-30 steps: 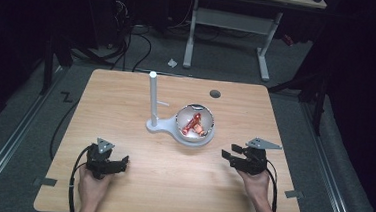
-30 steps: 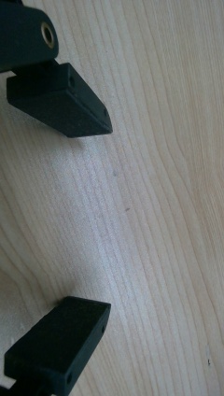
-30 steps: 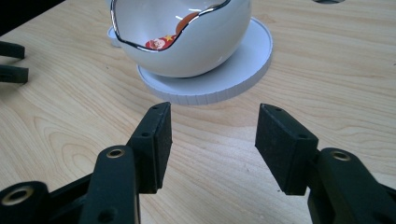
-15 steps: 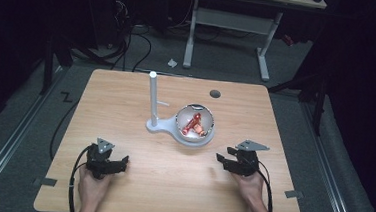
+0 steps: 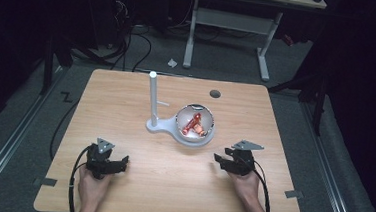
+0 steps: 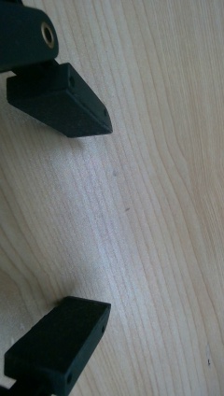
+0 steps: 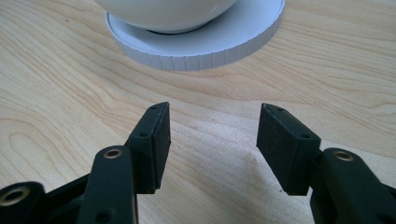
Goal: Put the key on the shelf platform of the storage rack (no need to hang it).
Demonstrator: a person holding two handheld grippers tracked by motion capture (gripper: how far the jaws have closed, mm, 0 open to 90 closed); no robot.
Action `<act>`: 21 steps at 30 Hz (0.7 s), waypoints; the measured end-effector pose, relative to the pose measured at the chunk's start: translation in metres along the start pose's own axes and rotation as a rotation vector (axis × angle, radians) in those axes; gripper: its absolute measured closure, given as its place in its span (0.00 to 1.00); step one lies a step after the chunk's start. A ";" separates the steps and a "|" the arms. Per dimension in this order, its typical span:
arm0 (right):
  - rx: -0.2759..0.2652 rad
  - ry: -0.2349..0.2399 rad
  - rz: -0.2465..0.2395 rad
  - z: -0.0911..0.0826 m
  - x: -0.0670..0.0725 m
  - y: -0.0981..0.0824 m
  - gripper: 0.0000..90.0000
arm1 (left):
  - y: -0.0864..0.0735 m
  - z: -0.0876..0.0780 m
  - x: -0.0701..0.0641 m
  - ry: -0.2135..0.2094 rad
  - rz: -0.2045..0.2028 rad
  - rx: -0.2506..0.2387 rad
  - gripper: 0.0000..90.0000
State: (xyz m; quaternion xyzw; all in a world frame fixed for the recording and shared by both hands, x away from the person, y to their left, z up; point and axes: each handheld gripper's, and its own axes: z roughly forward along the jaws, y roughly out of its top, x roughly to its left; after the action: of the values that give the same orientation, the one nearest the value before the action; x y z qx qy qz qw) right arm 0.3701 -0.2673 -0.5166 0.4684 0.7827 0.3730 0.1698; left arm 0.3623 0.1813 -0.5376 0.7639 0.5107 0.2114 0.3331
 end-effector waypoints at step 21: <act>0.028 -0.046 -0.027 0.013 0.000 -0.006 0.45 | 0.000 0.000 0.000 0.000 -0.001 0.000 0.14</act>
State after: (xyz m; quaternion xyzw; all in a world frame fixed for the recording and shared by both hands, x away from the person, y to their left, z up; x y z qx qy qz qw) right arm 0.3744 -0.2640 -0.5297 0.4686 0.7899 0.3489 0.1865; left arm 0.3622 0.1812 -0.5376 0.7637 0.5108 0.2114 0.3333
